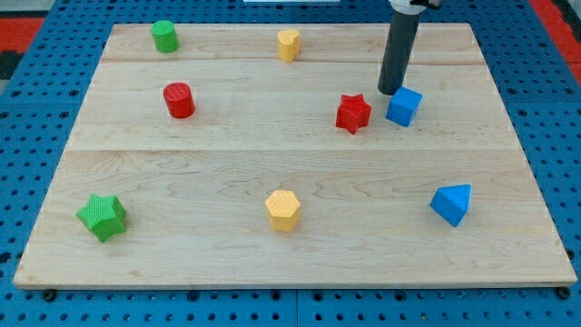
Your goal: Move the blue cube closer to the blue triangle
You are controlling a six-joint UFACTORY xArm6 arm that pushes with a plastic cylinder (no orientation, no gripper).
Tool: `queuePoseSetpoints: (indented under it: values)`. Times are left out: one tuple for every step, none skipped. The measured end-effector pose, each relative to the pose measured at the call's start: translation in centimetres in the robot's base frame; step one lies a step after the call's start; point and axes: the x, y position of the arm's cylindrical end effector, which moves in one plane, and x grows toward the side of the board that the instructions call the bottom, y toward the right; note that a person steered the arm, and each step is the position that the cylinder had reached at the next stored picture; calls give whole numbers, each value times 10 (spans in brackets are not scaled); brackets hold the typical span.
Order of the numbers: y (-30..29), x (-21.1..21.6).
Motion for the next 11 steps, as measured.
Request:
queuePoseSetpoints:
  values:
    - [1, 18]
    - [8, 40]
    - [25, 38]
    - [28, 17]
    - [63, 36]
    - [74, 62]
    - [36, 64]
    - [25, 64]
    - [25, 49]
    - [8, 42]
    - [-17, 60]
